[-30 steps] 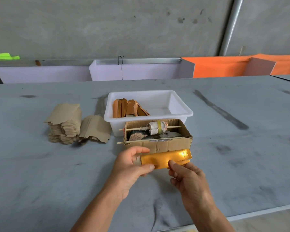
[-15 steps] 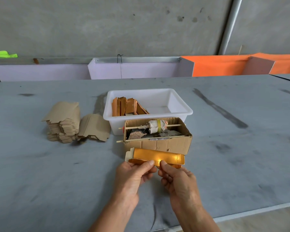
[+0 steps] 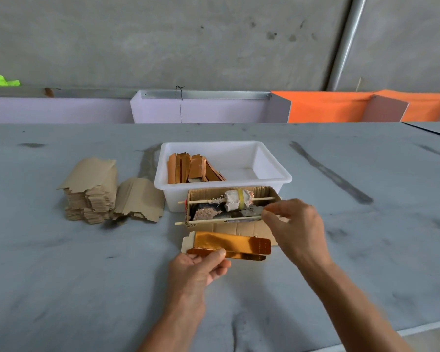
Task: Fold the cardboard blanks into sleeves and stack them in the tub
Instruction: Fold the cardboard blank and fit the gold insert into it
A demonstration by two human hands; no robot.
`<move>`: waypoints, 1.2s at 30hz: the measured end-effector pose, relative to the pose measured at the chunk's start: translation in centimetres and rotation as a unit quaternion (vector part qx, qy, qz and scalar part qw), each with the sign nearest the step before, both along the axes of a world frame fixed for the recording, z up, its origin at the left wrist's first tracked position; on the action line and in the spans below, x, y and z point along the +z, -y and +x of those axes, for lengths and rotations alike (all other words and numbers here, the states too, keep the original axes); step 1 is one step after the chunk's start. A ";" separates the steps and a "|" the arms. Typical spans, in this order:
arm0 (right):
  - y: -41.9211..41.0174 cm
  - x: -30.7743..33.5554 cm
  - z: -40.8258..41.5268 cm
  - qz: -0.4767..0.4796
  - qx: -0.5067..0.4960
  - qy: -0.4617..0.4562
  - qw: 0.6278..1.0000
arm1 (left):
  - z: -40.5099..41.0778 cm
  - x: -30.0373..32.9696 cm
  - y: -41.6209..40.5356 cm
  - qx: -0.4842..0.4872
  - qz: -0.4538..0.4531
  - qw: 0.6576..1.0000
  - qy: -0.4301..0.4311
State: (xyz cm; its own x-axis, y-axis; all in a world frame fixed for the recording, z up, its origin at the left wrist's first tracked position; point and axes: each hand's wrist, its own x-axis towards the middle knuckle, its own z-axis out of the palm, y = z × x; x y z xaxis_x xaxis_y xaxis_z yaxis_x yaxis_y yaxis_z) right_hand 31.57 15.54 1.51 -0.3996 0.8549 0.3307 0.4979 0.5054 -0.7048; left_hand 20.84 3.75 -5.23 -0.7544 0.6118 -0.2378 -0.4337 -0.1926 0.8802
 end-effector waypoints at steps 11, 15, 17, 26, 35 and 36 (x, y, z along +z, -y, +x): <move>-5.1 1.3 -4.1 -0.008 0.059 0.298 0.953 | 0.1 0.1 -0.1 -0.019 0.003 1.000 -0.007; -5.5 1.4 -4.8 -0.075 0.075 0.287 0.952 | -0.3 -0.1 0.0 -0.031 0.004 0.999 -0.017; -5.5 1.3 -5.1 -0.077 0.068 0.295 0.950 | -0.3 -0.3 0.1 -0.039 0.001 0.999 -0.028; -4.7 1.1 -6.0 -0.095 0.035 0.250 0.963 | -0.7 -0.6 0.3 -0.049 -0.007 0.998 -0.035; -4.4 1.0 -6.6 -0.105 0.007 0.233 0.967 | -0.8 -0.2 0.3 -0.051 -0.005 0.998 -0.031; -4.4 1.0 -6.6 -0.109 0.006 0.231 0.967 | -0.8 -0.2 0.3 -0.051 -0.006 0.998 -0.031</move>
State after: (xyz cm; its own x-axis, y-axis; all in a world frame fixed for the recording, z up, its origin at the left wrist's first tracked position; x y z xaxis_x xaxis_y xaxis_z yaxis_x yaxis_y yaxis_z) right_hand 24.98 19.95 2.53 -0.4724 0.8783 -0.0734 0.7794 0.3774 -0.5000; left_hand 20.04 3.47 -5.45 -0.7020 0.6832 -0.2011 -0.3954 -0.1391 0.9079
